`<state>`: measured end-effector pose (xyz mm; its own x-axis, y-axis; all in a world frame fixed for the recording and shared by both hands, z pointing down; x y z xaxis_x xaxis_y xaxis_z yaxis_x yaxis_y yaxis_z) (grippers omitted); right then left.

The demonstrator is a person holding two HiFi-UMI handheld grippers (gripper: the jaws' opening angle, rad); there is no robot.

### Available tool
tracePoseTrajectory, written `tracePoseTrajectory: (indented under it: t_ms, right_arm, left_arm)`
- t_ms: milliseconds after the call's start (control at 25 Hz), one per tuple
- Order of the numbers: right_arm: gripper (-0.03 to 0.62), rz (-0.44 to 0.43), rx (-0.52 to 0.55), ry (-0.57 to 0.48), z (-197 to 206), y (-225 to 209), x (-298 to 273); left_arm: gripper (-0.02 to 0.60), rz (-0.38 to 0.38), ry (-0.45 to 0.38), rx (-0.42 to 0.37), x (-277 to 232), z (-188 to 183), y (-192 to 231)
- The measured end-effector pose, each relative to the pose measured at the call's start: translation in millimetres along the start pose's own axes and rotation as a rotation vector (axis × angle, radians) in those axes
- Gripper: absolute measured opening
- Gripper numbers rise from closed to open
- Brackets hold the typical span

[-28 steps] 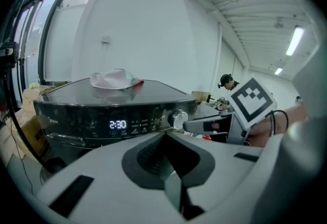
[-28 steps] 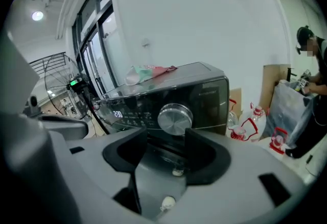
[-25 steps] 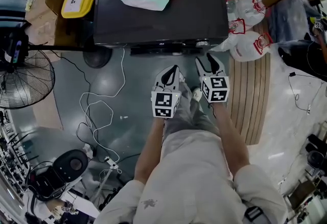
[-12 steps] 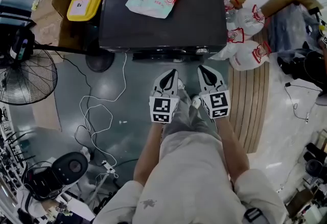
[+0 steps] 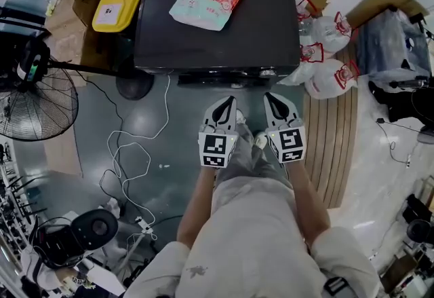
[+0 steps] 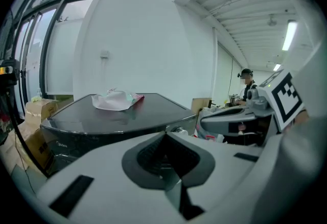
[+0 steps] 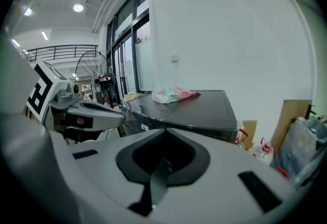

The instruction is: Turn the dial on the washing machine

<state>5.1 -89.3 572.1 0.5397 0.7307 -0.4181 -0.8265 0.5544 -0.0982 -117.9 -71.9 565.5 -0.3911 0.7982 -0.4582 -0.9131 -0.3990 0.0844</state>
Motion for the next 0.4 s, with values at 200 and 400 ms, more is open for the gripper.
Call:
tracePoseTrajectory:
  t_ms: [200, 400]
  right_arm:
    - [0.008, 0.002, 0.0, -0.007, -3.9, 0.1, -1.6]
    - [0.008, 0.002, -0.001, 0.0, -5.3, 0.0, -4.1]
  left_arm:
    - [0.012, 0.003, -0.014, -0.007, -0.8, -6.8, 1.1]
    - [0.012, 0.003, -0.015, -0.007, -2.1, -8.7, 3.8]
Point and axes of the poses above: the fingertips, and each gripper's own axes: x backward along the fingers, y to its left, z out of its underside, the point moved 2 cm from there along x, backward along the fingers, and after that the axes turned 2 degrees about y, right-handed, at the moved point
